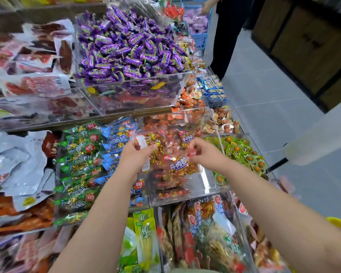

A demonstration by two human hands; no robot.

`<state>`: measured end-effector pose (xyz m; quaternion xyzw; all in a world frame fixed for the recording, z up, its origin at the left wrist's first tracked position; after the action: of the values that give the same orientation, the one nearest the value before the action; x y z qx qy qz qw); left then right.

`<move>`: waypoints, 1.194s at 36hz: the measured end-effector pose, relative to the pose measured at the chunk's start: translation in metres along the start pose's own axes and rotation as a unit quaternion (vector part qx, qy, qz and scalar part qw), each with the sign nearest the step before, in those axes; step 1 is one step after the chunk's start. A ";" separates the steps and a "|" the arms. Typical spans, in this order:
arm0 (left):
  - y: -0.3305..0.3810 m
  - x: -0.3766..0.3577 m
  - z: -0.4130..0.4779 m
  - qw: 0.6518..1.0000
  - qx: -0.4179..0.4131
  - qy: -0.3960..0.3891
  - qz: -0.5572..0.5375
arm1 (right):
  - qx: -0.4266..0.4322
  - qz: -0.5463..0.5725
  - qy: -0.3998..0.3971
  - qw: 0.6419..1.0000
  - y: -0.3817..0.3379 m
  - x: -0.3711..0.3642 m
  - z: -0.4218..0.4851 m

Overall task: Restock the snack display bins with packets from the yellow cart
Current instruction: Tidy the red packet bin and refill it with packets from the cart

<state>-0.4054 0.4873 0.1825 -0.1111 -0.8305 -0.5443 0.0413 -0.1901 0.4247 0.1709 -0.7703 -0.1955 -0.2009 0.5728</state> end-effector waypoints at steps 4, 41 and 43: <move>0.008 0.007 0.007 0.998 -0.029 0.056 -0.028 | -0.030 -0.014 0.109 0.994 0.006 0.027 0.010; -0.020 0.017 0.031 0.995 0.050 0.052 -0.073 | -0.059 -0.459 -0.005 0.887 0.037 -0.028 0.095; -0.019 0.016 0.029 0.994 0.051 0.052 -0.082 | -0.105 -0.423 -0.094 0.895 0.053 -0.041 0.093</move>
<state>-0.4238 0.5090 0.1572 -0.0120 -0.8600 -0.5082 0.0449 -0.1887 0.4969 0.0819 -0.6861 -0.5335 -0.3699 0.3284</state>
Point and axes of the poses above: each hand's wrist, its own z-axis towards the middle knuckle, its own x-axis out of the back of the hand, y = z × x, the point moved 4 cm from there along z, towards the middle knuckle, and after that the axes turned 4 degrees about -z, right-handed, at the moved point
